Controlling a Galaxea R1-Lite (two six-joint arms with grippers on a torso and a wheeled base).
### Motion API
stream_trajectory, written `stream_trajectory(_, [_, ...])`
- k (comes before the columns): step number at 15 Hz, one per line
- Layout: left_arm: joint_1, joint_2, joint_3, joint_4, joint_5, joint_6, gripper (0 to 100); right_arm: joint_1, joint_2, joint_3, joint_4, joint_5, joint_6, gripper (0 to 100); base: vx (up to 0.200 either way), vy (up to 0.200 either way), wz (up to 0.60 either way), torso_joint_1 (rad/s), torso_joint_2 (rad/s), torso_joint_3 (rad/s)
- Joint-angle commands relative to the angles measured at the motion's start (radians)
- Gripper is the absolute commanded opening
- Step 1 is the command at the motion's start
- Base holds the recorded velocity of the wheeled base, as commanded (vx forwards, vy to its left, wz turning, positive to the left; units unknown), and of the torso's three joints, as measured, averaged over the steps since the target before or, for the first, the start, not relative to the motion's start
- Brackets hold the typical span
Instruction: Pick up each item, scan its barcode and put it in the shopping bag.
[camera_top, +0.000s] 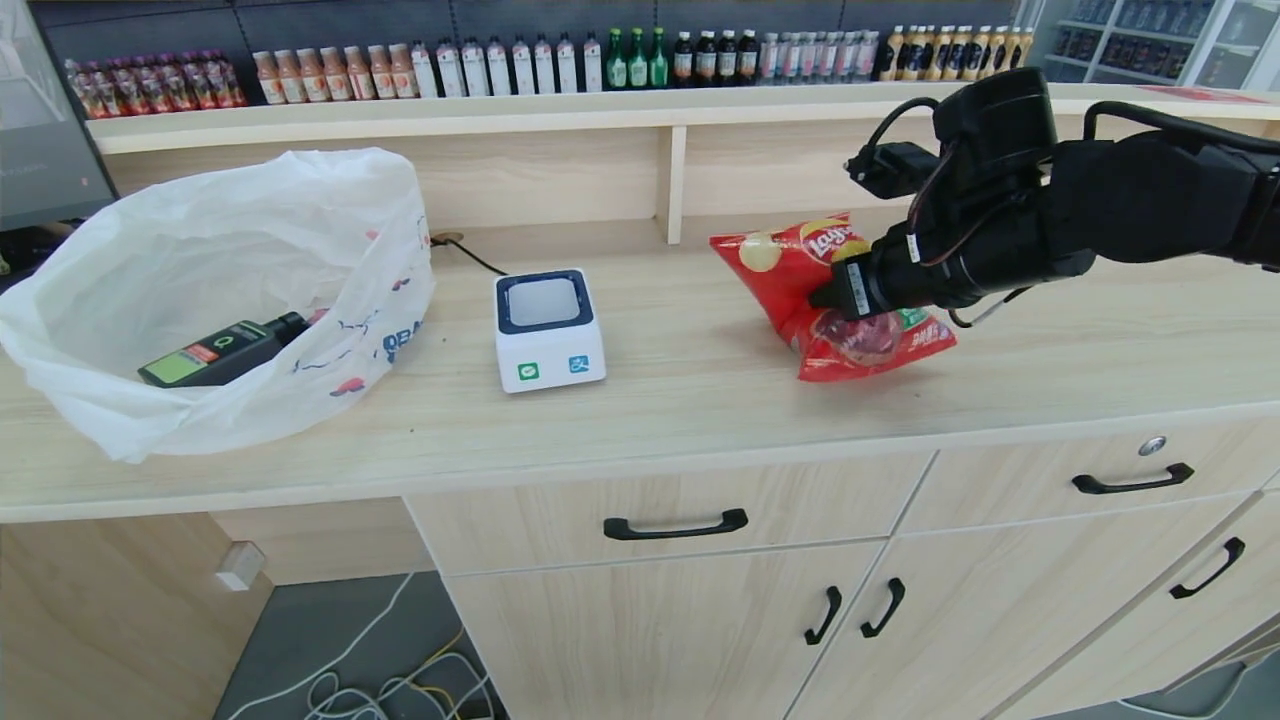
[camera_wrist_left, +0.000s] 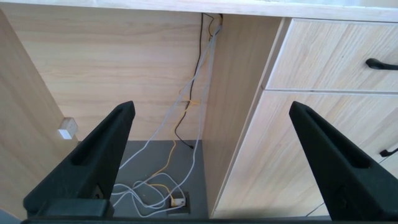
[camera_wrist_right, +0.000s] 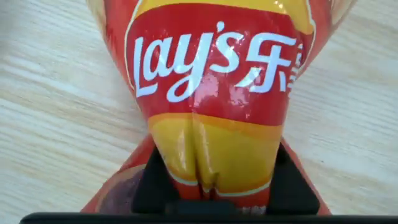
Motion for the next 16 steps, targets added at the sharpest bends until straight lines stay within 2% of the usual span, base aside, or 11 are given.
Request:
stream_trajectory(1, [-0.002, 0.000, 0.000, 0.000, 0.001, -0.001, 100, -0.005, 0.008, 0.001, 0.007, 0.002, 0.000, 0, 0.000, 0.000, 0.00, 0.000, 0.00, 0.000])
stream_trajectory(16, [0.000, 0.000, 0.000, 0.000, 0.001, -0.001, 100, -0.016, -0.017, -0.023, 0.027, 0.014, -0.005, 0, 0.000, 0.000, 0.00, 0.000, 0.00, 0.000])
